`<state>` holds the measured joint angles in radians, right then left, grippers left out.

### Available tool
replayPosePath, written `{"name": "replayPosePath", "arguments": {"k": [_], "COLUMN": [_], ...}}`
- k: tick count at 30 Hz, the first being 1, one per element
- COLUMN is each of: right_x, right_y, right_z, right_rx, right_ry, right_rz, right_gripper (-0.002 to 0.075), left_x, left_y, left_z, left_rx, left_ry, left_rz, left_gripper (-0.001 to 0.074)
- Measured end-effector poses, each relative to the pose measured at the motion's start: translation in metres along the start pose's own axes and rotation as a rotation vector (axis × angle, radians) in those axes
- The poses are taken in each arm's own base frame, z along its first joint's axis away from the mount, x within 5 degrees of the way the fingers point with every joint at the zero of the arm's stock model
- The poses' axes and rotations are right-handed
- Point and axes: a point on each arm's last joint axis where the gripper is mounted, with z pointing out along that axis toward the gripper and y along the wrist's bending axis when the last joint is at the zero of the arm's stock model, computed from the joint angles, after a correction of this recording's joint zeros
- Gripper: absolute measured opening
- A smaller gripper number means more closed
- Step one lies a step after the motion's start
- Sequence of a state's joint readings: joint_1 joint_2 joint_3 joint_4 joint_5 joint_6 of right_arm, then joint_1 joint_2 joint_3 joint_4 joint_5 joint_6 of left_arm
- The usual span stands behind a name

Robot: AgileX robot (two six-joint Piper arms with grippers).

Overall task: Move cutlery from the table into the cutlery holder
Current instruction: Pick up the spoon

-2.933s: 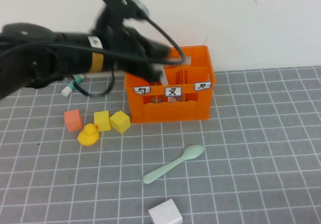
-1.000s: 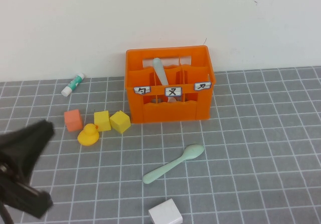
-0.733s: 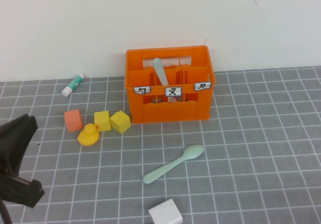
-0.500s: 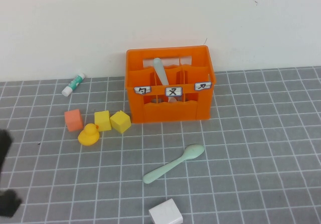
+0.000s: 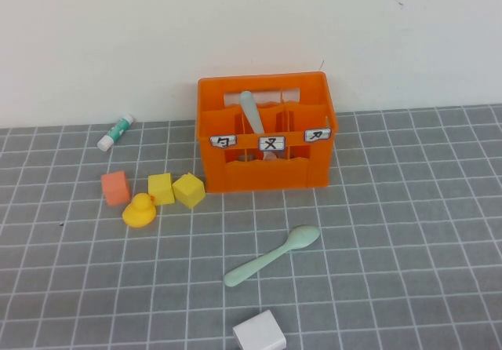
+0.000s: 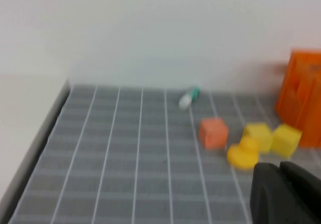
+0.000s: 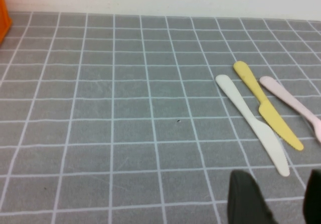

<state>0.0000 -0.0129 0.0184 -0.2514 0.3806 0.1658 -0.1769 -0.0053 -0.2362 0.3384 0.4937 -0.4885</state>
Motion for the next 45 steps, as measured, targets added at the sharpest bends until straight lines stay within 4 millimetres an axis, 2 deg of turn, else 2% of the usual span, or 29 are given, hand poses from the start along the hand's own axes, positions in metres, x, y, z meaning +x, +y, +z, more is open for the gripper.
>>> {"name": "replayPosePath", "arguments": {"k": [4,11,17,25,45], "right_x": [0.0,0.0,0.0,0.0,0.0], "right_y": [0.0,0.0,0.0,0.0,0.0], "right_z": [0.0,0.0,0.0,0.0,0.0], "right_rx": [0.0,0.0,0.0,0.0,0.0], "right_ry": [0.0,0.0,0.0,0.002,0.002], "right_rz": [0.0,0.0,0.0,0.0,0.0], "right_gripper": [0.0256,0.0256,0.0256,0.0256,0.0256], "left_x": [0.015,0.042,0.069,0.07,0.07], "left_y": [0.001,0.003,0.004,0.0,0.0], "left_z": [0.004,0.019,0.026,0.026,0.026], "left_rx": [-0.037,-0.043,-0.044,0.001,0.004], "left_ry": [0.067,0.035,0.123,0.132,0.13], "left_rz": [0.006,-0.018,-0.052,0.047,0.043], "left_gripper": [0.0,0.0,0.0,0.0,-0.0001]}}
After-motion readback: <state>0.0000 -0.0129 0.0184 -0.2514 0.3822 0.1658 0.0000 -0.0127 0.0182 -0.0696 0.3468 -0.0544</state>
